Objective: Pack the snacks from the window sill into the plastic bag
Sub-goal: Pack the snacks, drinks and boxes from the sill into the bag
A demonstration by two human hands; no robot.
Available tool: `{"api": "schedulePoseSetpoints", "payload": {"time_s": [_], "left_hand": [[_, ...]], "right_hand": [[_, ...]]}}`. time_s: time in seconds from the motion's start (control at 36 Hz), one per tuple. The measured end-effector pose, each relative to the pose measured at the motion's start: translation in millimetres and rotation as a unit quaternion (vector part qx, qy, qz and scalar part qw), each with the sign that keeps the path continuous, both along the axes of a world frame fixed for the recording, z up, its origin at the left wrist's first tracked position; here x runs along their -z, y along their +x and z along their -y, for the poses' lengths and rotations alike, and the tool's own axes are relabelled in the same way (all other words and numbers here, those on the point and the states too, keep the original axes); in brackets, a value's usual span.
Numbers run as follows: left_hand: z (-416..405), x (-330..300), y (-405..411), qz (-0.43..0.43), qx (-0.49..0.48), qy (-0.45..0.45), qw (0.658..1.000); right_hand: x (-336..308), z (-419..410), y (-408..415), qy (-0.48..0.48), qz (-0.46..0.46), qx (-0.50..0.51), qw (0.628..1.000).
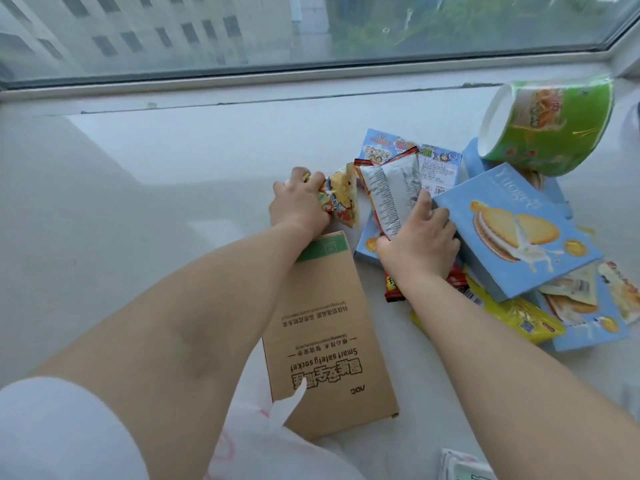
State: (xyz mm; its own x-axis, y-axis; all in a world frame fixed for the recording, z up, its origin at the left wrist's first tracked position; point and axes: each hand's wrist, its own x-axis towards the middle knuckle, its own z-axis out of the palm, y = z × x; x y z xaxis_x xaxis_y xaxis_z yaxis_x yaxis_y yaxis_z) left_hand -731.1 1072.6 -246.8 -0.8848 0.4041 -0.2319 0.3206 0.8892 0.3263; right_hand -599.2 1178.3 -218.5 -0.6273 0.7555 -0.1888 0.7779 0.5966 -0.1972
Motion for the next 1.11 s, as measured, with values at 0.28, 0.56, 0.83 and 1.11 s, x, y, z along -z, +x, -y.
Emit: {"api": "schedulePoseSetpoints", "payload": {"time_s": [0.28,0.56,0.83,1.11], "left_hand": [[37.0,-92.2,22.8,-0.056,-0.017,0.083,0.995],[135.9,-203.6,116.7,-0.091,-0.100,0.268,0.954],[266.8,-218.8,239.3,-0.094,-0.052,0.282,0.954],[321.9,-158.7,324.4,-0.004,0.136,0.002,0.991]], "right_hand": [[-69.4,20.1,11.4,-0.161,-0.103,0.045,0.981],[-170.6,97.4,77.2,-0.315,-0.274,0.055,0.907],[-181.1,196.5,168.1,-0.371,-0.320,0.030,0.871],[-149.0,245.9,247.5,-0.301,-0.261,-0.060,0.915]]}}
